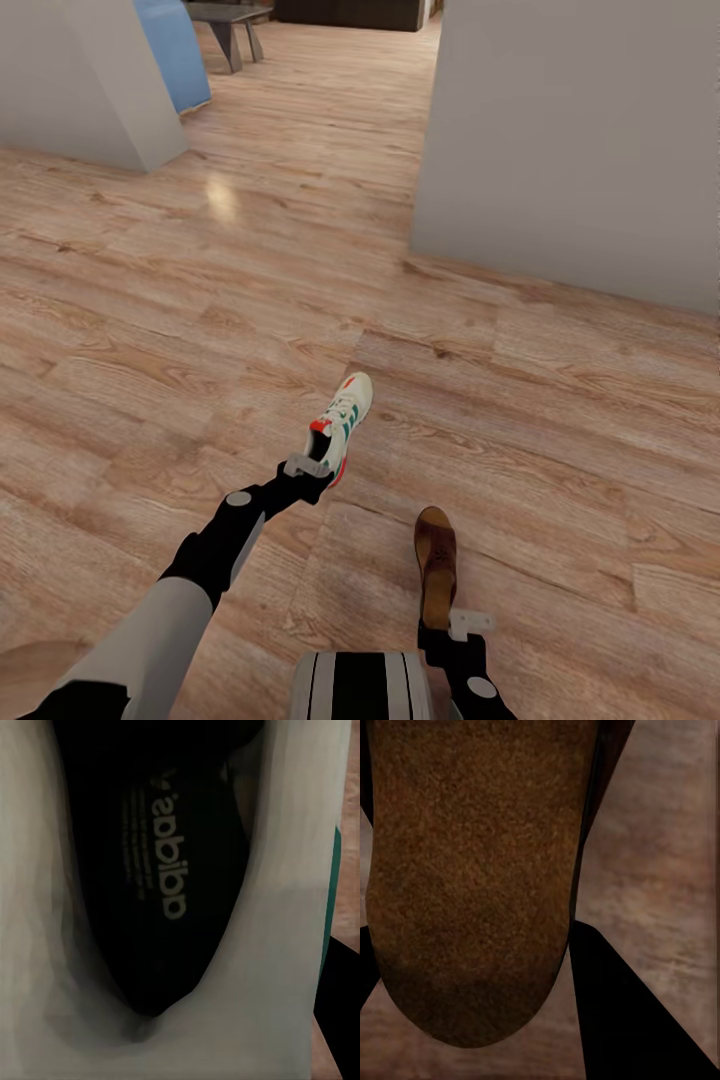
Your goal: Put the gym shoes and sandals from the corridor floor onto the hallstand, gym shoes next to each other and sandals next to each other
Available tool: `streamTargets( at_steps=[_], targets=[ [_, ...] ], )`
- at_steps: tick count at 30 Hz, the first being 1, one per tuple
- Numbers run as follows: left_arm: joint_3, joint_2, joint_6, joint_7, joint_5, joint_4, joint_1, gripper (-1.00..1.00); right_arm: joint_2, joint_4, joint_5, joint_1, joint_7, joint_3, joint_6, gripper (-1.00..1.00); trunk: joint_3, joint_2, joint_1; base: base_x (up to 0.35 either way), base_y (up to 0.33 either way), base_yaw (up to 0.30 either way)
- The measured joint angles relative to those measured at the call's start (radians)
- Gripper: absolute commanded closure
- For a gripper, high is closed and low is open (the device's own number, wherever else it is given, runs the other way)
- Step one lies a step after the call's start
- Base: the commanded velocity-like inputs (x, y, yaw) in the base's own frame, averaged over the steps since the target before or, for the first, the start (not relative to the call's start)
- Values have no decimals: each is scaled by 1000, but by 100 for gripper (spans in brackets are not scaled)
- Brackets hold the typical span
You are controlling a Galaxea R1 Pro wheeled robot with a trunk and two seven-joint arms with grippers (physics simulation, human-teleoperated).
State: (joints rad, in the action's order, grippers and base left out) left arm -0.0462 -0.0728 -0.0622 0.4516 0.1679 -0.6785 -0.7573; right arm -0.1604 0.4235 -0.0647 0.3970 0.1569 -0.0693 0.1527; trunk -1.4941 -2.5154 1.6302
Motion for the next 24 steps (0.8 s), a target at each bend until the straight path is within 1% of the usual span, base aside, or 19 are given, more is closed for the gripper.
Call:
streamTargets(
  at_steps=[5,6,8,11,12,13,15,16,17,18,19,20,24],
  targets=[
    [0,2,0,-3,2,1,2,100,-1,5,0,0,0,2,2,100,19,1,-2,0,0,-13],
    [1,7,2,-6,8,11,12,100,-1,5,0,0,0,0,2,100,24,1,-3,0,0,-87],
    [2,12,4,-8,6,13,33,100,0,5,0,0,0,0,4,100,35,2,-4,0,0,-110],
    [9,18,8,-16,5,14,66,100,4,4,-1,0,-1,0,34,100,51,3,-5,0,0,-128],
    [12,20,9,-23,7,14,79,100,12,3,-1,0,-2,-1,55,100,56,3,-5,0,0,-137],
    [14,22,10,-32,7,15,92,100,25,3,0,0,-3,-3,77,100,61,3,-6,0,0,-139],
    [15,24,11,-42,5,15,105,100,44,1,0,0,-3,-2,95,100,72,4,-7,0,0,-144],
    [16,26,11,-53,5,15,117,100,64,1,2,0,-4,-4,107,100,78,4,-7,0,0,-149],
    [16,26,11,-58,4,15,123,100,75,1,2,0,-4,-3,112,100,83,4,-8,0,0,-153],
    [16,27,12,-67,4,15,133,100,93,2,3,0,-4,-5,118,100,88,4,-8,0,0,-155],
    [17,27,12,-71,3,15,138,100,102,2,2,0,-4,-4,120,100,94,4,-9,0,0,-158],
    [17,28,12,-78,4,15,147,100,117,4,3,0,-4,-6,124,100,99,5,-9,0,0,-161],
    [18,36,13,-100,4,16,176,100,155,4,0,0,-7,-8,130,100,121,6,-11,0,0,-169]
  ],
)
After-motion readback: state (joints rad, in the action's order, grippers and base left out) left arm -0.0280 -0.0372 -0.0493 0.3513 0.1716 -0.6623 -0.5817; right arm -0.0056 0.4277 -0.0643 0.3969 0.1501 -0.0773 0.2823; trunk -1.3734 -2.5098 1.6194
